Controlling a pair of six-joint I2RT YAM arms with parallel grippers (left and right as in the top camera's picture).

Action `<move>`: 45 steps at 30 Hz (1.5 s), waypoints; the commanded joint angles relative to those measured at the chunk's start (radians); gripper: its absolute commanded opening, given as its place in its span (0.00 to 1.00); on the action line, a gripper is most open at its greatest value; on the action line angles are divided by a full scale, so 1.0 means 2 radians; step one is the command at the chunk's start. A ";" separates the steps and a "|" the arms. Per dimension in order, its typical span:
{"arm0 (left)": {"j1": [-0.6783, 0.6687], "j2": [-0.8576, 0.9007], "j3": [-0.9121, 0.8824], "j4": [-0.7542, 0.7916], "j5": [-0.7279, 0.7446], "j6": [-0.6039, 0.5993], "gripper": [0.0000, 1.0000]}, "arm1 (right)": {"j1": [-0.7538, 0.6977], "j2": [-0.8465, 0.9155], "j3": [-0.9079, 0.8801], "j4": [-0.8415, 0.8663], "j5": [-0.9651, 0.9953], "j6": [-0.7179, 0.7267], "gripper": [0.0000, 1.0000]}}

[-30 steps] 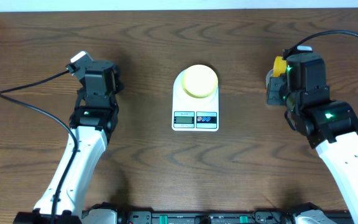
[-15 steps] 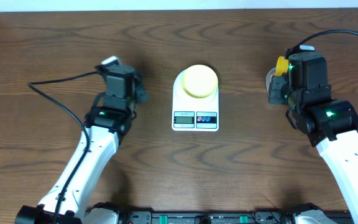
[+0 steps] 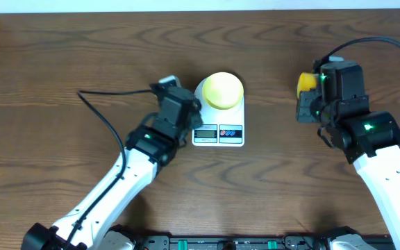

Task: Scoop item into bowl and weigh 50g on scale

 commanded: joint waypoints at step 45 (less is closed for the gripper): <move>-0.073 0.196 -0.003 0.098 0.050 -0.211 0.07 | -0.004 0.002 0.000 -0.031 -0.021 -0.003 0.01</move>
